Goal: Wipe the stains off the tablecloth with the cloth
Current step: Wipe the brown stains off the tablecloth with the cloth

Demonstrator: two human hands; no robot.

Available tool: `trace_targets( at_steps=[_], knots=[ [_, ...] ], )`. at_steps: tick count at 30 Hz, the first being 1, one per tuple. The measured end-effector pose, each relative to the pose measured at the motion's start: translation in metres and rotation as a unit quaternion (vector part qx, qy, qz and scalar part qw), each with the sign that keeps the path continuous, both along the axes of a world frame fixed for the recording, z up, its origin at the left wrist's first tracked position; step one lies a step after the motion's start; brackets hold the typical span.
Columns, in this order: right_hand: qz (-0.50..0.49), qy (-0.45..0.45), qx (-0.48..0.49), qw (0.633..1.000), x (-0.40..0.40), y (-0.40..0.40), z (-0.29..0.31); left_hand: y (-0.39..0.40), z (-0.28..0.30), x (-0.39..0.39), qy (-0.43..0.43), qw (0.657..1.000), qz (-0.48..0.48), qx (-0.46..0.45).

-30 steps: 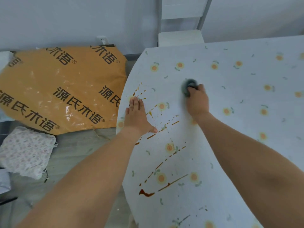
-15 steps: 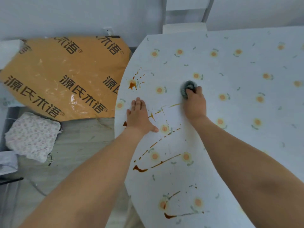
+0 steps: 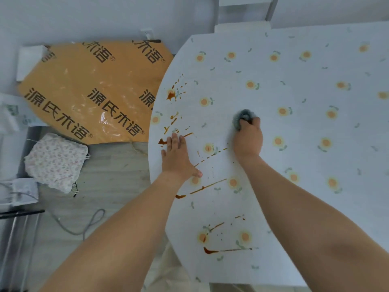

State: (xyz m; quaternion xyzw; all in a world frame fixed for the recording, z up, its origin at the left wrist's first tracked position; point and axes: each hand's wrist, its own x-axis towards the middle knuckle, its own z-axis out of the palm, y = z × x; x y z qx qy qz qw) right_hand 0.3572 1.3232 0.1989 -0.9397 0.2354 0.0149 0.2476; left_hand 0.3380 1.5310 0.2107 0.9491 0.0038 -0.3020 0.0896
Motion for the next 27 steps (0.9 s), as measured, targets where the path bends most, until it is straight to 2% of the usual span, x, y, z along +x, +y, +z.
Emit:
trace_targets(
  at_steps=[2,5,7,9,11,13,16,19,21,22,24,26,27],
  knots=[
    [0.099,-0.016,0.003,0.995,-0.019,0.042,0.000,0.001,-0.002,-0.002,-0.002,1.000,0.010,-0.008],
    [0.320,-0.009,0.002,0.947,-0.043,0.067,-0.003,0.003,-0.003,-0.002,-0.010,1.000,0.015,-0.019],
    [0.367,-0.022,-0.012,0.930,-0.042,0.040,-0.004,0.003,-0.003,-0.002,-0.009,1.000,0.013,-0.018],
    [0.282,-0.031,-0.036,0.958,-0.041,0.005,-0.005,0.002,-0.003,-0.002,-0.009,1.000,0.012,-0.016],
    [0.103,-0.017,-0.031,0.994,-0.050,-0.022,-0.006,0.002,-0.003,-0.002,-0.008,1.000,0.006,-0.011],
    [-0.011,0.002,-0.041,0.999,-0.060,-0.016,-0.003,0.004,-0.002,-0.003,-0.005,1.000,0.001,-0.012],
    [0.013,0.001,-0.022,1.000,-0.074,0.039,0.000,0.005,0.000,-0.028,-0.045,0.999,-0.013,-0.002],
    [0.209,0.010,-0.003,0.978,-0.088,0.091,0.005,0.005,-0.001,-0.072,-0.075,0.996,-0.048,0.010],
    [0.331,0.033,-0.015,0.943,-0.097,0.087,0.004,0.009,-0.002,-0.089,-0.047,0.998,-0.050,0.007],
    [0.349,0.028,-0.024,0.936,-0.099,0.072,0.002,0.011,-0.003,-0.091,-0.029,0.998,-0.049,0.000],
    [0.285,0.000,-0.034,0.958,-0.105,0.031,-0.002,0.014,-0.002,-0.091,-0.014,0.999,-0.047,-0.015],
    [0.102,0.004,-0.026,0.994,-0.115,-0.010,-0.003,0.013,-0.001,-0.090,-0.011,0.999,-0.043,-0.021],
    [0.014,0.016,-0.020,1.000,-0.118,-0.021,-0.003,0.013,-0.001,-0.089,-0.012,0.999,-0.040,-0.022]
  ],
)
